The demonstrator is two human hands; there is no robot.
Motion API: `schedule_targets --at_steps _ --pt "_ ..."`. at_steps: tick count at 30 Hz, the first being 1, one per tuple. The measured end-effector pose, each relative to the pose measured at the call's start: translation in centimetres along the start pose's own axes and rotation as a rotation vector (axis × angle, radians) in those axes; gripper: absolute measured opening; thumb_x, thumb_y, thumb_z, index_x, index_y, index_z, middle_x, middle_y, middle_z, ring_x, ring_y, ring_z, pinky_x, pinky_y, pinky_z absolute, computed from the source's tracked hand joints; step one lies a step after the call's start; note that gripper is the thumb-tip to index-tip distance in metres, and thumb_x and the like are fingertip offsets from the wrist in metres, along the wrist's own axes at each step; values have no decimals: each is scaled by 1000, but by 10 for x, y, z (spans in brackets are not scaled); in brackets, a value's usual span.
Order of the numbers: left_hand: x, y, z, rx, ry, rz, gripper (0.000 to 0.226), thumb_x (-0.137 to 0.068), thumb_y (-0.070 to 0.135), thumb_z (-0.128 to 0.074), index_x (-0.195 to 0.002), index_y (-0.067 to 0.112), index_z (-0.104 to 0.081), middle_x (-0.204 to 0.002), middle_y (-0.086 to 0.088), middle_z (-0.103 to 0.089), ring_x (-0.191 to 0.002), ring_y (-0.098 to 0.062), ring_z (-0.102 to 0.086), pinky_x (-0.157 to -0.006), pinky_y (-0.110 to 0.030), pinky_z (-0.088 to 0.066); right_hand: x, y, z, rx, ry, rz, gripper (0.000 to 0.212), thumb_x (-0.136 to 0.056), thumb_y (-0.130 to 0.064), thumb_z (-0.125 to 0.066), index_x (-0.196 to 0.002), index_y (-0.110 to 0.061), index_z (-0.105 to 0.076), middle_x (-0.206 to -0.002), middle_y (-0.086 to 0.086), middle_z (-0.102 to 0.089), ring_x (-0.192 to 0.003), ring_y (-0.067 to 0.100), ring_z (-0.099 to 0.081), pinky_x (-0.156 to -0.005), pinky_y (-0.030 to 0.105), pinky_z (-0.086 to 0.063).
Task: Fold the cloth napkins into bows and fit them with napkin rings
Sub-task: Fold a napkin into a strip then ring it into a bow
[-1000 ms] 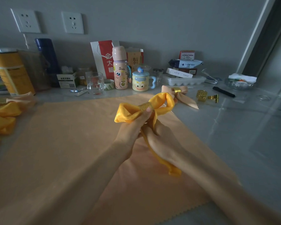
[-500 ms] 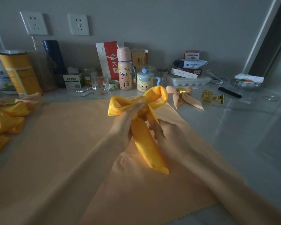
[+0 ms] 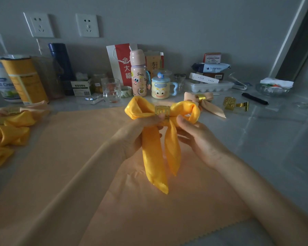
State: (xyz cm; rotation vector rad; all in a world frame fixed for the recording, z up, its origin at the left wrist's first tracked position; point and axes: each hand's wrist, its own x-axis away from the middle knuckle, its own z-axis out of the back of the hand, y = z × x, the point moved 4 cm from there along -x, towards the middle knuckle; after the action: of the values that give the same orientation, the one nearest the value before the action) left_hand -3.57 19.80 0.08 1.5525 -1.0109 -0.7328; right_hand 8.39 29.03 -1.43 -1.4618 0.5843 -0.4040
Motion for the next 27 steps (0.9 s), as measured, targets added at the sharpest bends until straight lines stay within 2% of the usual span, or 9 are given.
schedule_targets --at_steps 5,8,10,14,17,19,21,23,27 --pt "0 -11 -10 -53 -25 29 31 -64 24 -72 -94 19 -66 -93 -2 -71 -91 -19 -65 -79 -33 -53 -1 5 7 -206 155 -52 46 -75 -40 -67 -110 -11 -64 -86 1 -70 -80 14 -66 -70 27 -48" --pt "0 -16 -15 -66 -19 38 41 -62 37 -68 -99 19 -66 -94 -3 -72 -90 -18 -66 -79 -33 -52 -1 7 10 -171 194 -66 29 -81 -35 -64 -101 -14 -66 -80 -2 -70 -77 11 -65 -70 26 -47" --pt "0 -16 -13 -66 7 52 41 -65 35 -70 -101 17 -66 -94 -4 -72 -89 -17 -67 -77 -33 -51 -3 8 12 -166 244 -73 19 -83 -29 -65 -96 -15 -67 -78 -1 -69 -74 11 -65 -69 25 -47" --pt "-1 -12 -7 -163 60 -4 41 -56 29 -75 -95 19 -67 -96 -3 -72 -93 -20 -65 -78 -32 -50 -5 12 19 -228 346 -127 23 -83 -20 -59 -103 -9 -65 -83 7 -66 -79 19 -62 -74 30 -51" --pt "-1 -11 -7 -158 69 -18 49 -53 30 -76 -98 15 -66 -98 -6 -71 -92 -20 -66 -77 -32 -51 -4 12 17 -230 267 -130 20 -83 -25 -62 -100 -13 -64 -80 4 -68 -74 16 -64 -72 30 -50" --pt "0 -14 -6 -128 87 7 48 -52 30 -75 -97 15 -67 -98 -7 -72 -90 -20 -66 -73 -31 -51 -4 12 12 -255 153 -152 39 -76 -35 -71 -108 -14 -63 -86 4 -68 -76 16 -65 -70 30 -51" --pt "-1 -17 -4 -96 124 31 50 -51 33 -76 -97 16 -68 -98 -7 -72 -92 -22 -65 -74 -33 -50 -2 14 7 -228 48 -208 54 -68 -41 -76 -112 -13 -63 -92 7 -67 -86 21 -64 -81 38 -53" --pt "-2 -19 -2 -85 162 41 50 -52 34 -76 -98 16 -68 -99 -7 -71 -93 -23 -64 -74 -33 -50 0 15 5 -159 -11 -233 39 -71 -33 -72 -106 -16 -65 -89 5 -67 -91 23 -62 -85 42 -50" --pt "-3 -20 -2 -80 178 30 40 -57 33 -76 -93 16 -69 -96 -9 -72 -89 -21 -66 -73 -33 -50 -2 13 12 -65 15 -222 19 -82 -10 -67 -99 -18 -66 -87 0 -67 -87 16 -61 -75 29 -46"
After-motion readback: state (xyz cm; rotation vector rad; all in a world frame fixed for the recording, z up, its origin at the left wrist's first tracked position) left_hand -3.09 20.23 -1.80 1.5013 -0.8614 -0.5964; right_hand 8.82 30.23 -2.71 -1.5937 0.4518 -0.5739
